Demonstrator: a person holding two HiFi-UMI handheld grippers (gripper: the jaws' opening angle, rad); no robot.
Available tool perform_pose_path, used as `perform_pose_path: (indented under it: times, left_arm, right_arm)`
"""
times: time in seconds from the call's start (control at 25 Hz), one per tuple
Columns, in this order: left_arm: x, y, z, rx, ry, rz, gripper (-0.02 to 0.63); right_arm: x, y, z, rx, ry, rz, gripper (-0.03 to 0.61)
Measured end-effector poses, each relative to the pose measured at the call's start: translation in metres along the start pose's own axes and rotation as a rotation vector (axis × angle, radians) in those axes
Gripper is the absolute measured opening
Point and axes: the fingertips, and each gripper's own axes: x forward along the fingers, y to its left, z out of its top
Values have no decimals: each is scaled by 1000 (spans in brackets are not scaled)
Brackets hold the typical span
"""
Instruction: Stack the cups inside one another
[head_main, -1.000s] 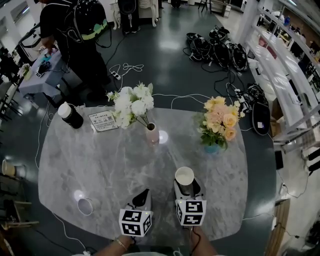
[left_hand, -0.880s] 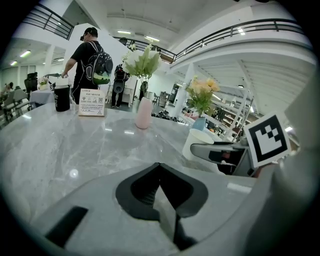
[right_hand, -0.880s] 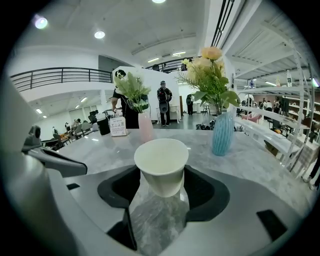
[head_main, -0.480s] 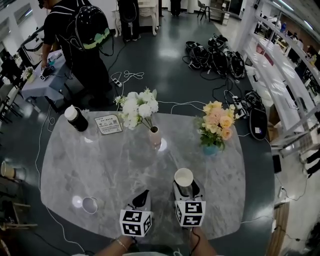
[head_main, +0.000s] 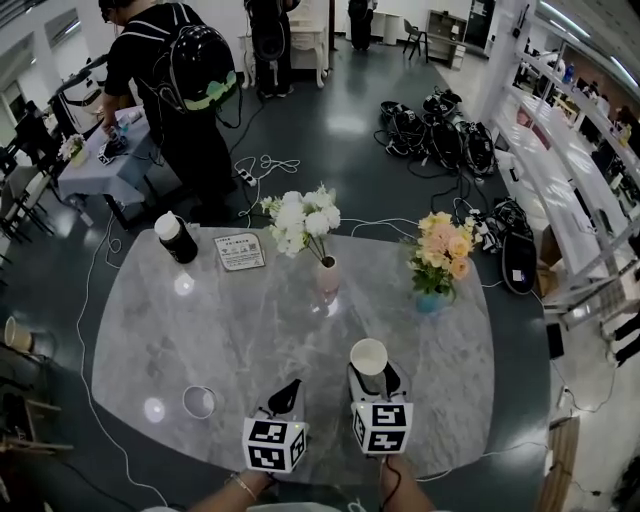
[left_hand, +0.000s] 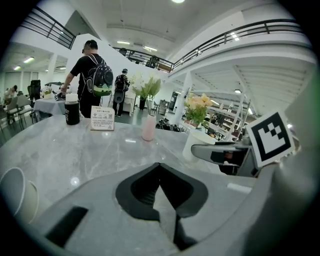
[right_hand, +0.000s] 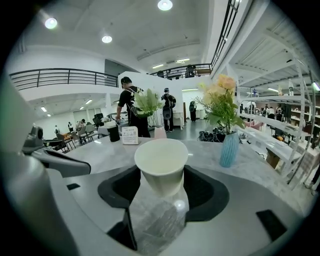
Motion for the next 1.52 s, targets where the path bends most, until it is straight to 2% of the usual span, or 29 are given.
perform_pose_path:
  times: [0.56,1.12,1.52]
  left_arm:
    - [-62,36,17,-15,-91,69,-5]
    - [-119,100,26,-88,-174,194,-5]
    - [-166,142,15,-146,-218,296,-5]
  right_arm:
    - [-19,63,17,-52,-9,59,252]
    - [-6,160,40,-136,-27,216,252]
    - [-10,229,41,-195,-31,333,252]
